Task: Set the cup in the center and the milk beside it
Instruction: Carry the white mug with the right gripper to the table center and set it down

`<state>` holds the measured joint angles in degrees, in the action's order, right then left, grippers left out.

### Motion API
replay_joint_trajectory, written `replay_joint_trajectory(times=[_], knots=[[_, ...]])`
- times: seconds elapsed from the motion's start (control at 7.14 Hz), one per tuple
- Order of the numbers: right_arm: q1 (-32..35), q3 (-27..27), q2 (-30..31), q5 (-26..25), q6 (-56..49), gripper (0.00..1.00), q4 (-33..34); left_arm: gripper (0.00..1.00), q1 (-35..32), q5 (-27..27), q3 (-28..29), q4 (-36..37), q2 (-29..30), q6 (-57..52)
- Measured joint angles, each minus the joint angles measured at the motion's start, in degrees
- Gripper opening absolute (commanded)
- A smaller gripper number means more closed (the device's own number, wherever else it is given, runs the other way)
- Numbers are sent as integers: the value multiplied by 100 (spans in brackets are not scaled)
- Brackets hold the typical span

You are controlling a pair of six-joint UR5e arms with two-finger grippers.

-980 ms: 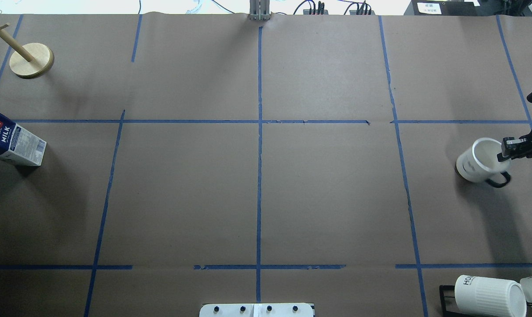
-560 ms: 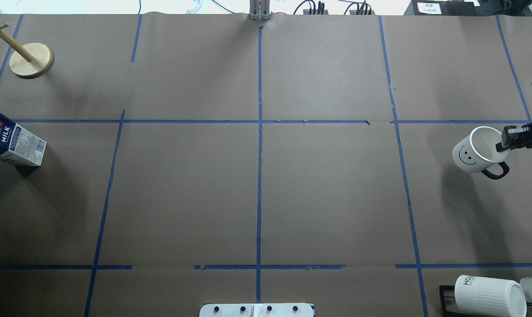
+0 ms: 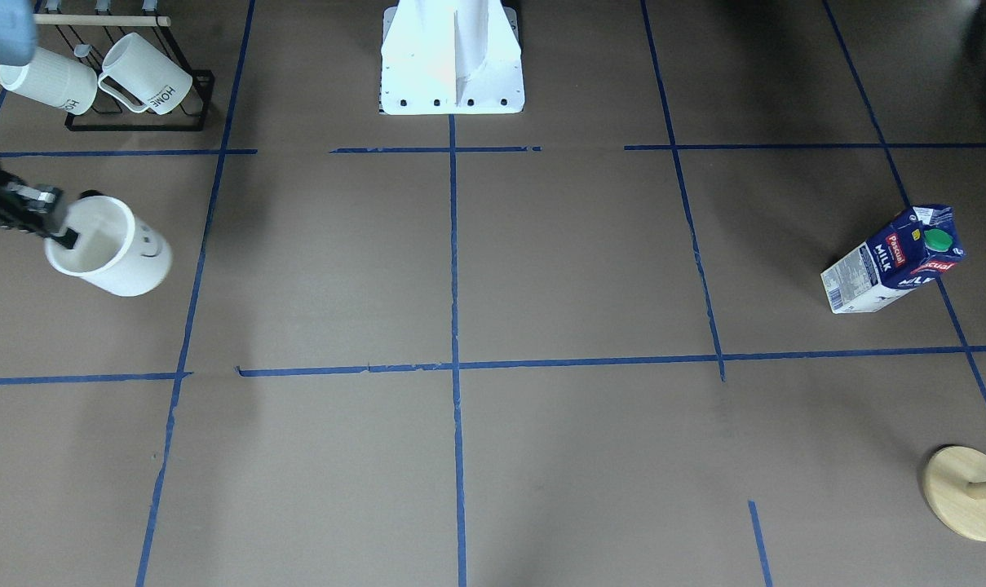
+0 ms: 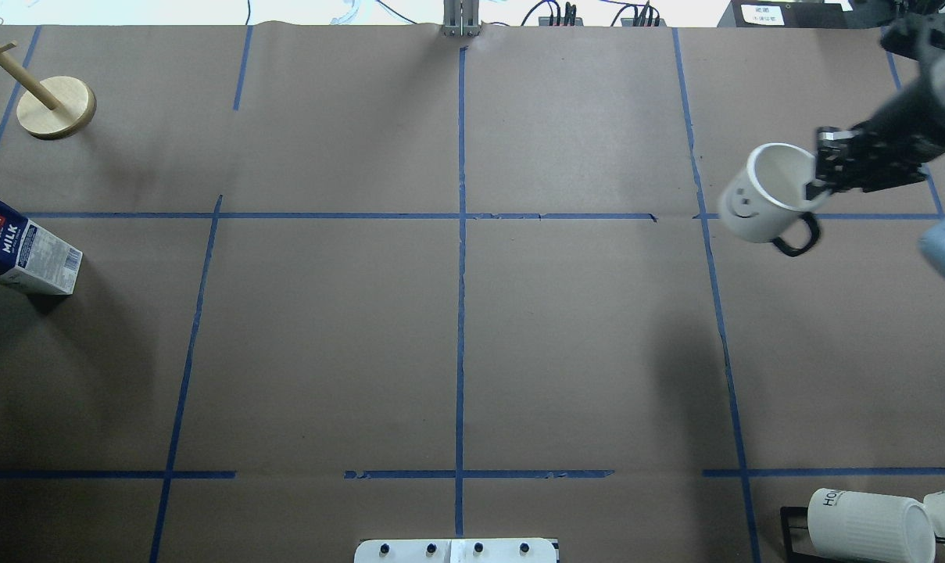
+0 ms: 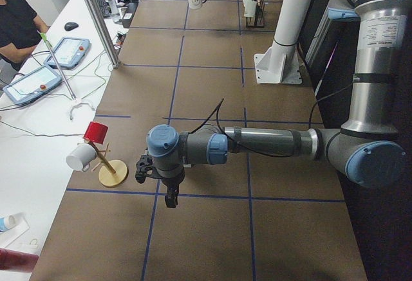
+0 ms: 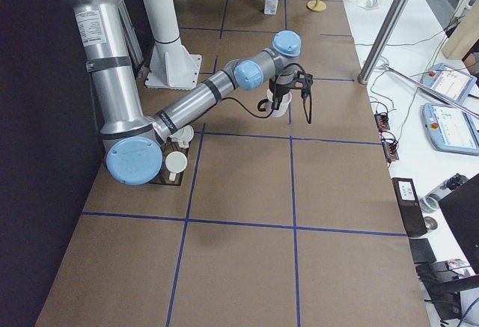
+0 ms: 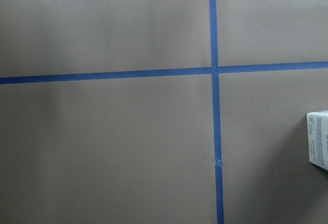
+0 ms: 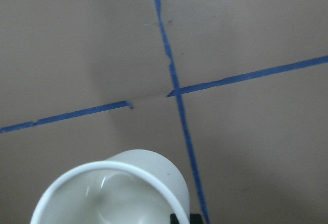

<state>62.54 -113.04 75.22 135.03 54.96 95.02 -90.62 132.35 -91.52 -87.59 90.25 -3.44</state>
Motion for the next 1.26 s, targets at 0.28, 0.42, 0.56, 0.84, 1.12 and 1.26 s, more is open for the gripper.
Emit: replay_joint_trajectory(times=[0.28, 0.42, 0.56, 0.84, 1.12, 1.26], knots=[[-906, 299, -919, -527, 1743, 0, 69, 100, 0, 1, -4, 4, 11, 9], [-1310, 606, -1364, -843, 2546, 0, 70, 100, 0, 1, -3, 7, 18, 12], [-1634, 892, -1701, -1176, 3071, 0, 68, 100, 0, 1, -4, 10, 23, 16], [-2119, 1415, -2197, -1680, 3676, 0, 26, 100, 0, 1, -4, 13, 24, 15], [-2507, 1944, -2508, -2113, 3903, 0, -324, 100, 0, 1, 1, 13, 22, 18], [-2623, 2215, -2674, -2226, 3935, 0, -464, 100, 0, 1, 2, 14, 20, 19]])
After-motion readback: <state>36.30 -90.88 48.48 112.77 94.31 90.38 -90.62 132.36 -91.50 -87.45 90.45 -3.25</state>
